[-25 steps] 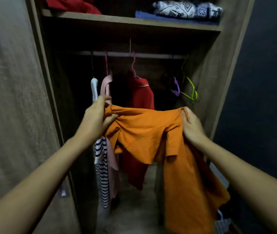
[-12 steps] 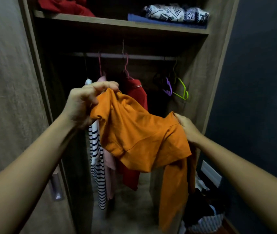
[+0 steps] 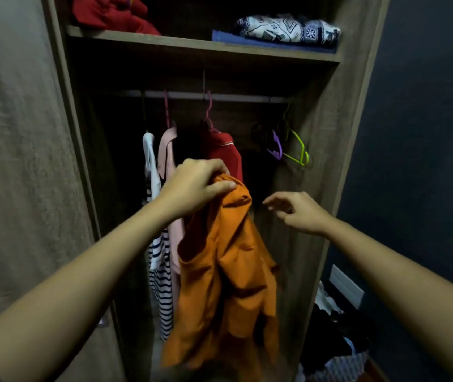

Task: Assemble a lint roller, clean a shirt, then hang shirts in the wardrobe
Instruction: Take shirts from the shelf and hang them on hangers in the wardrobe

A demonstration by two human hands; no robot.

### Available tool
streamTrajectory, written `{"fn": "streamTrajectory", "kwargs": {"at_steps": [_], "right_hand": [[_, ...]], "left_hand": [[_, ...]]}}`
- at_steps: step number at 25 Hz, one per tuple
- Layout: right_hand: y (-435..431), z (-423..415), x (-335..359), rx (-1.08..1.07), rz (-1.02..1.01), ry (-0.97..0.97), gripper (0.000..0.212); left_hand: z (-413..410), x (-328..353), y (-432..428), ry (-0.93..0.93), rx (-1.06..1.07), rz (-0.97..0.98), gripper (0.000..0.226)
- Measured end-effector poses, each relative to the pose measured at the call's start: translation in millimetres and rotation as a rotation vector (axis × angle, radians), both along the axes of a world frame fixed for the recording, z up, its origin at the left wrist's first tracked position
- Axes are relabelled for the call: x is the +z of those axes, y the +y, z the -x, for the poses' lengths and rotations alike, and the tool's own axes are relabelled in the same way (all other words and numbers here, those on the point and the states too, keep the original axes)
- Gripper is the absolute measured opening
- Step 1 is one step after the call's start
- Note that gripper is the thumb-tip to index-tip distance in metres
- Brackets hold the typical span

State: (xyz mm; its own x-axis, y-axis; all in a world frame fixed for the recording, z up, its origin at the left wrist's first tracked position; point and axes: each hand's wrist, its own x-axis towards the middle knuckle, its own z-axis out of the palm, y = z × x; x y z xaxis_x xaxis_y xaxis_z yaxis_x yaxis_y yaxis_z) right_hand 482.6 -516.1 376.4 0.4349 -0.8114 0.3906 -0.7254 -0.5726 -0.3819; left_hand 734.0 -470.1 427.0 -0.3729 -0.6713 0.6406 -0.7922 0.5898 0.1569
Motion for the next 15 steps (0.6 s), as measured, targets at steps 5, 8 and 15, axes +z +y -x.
{"fn": "streamTrajectory", "kwargs": {"at_steps": [5,8,15], "right_hand": [[26.5,-23.3,12.4,0.034,-0.114,-0.3,0.036],[38.5,-43.2,8.9,0.146,-0.327,-0.28,0.043],[32.3,-65.4,-1.8,0.005,-0.154,-0.051,0.036]], "left_hand": [[14.4,-13.3,-14.0,0.204,0.04,-0.162,0.023],[14.8,-10.9,-16.8,0.345,0.054,-0.248,0.02],[-13.3,-15.4,-15.5,0.822,0.04,-0.464,0.022]]}}
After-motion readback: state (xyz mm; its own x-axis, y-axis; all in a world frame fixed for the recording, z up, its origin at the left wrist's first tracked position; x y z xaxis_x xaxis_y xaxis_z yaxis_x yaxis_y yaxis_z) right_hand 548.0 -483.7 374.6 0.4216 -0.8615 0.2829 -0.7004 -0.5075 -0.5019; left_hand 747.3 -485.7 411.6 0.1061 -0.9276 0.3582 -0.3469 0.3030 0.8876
